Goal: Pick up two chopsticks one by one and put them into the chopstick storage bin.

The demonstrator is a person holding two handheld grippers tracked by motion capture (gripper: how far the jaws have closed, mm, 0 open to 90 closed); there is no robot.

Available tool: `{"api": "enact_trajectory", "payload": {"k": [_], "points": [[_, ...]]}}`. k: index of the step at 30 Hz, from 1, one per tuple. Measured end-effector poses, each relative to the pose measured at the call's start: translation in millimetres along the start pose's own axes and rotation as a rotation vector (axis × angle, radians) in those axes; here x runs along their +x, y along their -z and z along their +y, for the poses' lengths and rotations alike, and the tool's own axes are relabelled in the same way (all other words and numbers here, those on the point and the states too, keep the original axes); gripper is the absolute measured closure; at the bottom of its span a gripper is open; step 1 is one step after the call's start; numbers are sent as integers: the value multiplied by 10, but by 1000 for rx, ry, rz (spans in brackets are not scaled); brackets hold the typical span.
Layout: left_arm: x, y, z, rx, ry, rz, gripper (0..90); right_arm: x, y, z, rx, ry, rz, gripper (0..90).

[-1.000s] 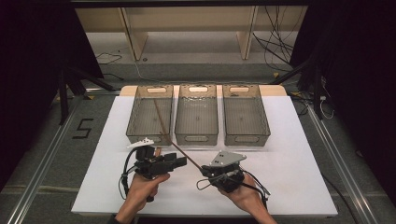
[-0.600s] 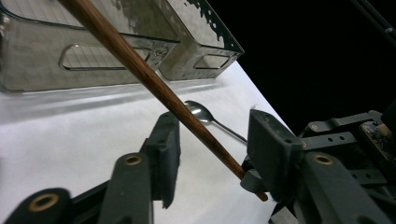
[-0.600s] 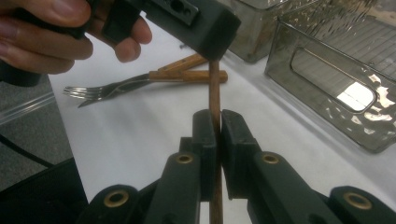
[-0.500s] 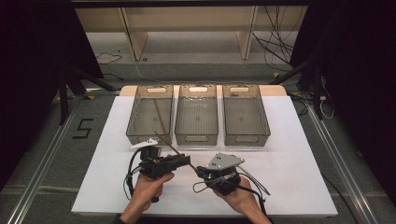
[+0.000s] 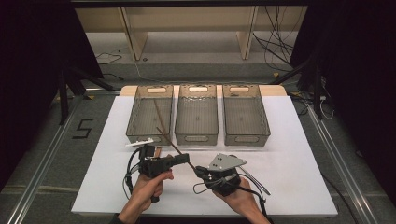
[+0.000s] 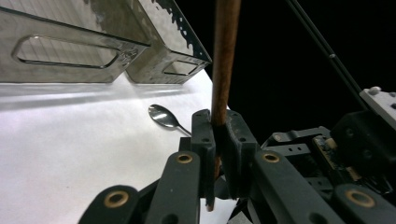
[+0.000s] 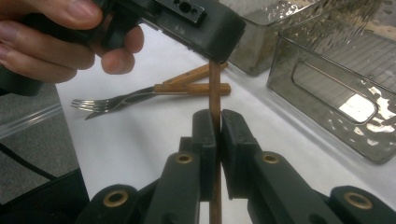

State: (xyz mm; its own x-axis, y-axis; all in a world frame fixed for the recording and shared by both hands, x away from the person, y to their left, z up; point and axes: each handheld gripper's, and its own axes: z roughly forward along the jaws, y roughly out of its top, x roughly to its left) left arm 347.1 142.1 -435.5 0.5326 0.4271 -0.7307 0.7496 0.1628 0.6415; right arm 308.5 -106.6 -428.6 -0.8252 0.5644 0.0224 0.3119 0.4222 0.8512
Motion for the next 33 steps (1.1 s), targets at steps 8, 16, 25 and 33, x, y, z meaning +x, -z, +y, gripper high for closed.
{"api": "enact_trajectory", "payload": {"k": [8, 16, 25, 33], "points": [[28, 109, 90, -20, -42, 52, 847, -113, 104, -13, -21, -44, 17, 610], [36, 373, 363, -43, -98, 106, 847, -245, 224, -117, -16, -70, -33, 385], [29, 640, 847, -26, -147, 201, 847, -378, 352, -280, 7, -105, -86, 305], [34, 722, 1293, -9, -166, 272, 847, -416, 396, -332, 11, -129, -90, 266]]}}
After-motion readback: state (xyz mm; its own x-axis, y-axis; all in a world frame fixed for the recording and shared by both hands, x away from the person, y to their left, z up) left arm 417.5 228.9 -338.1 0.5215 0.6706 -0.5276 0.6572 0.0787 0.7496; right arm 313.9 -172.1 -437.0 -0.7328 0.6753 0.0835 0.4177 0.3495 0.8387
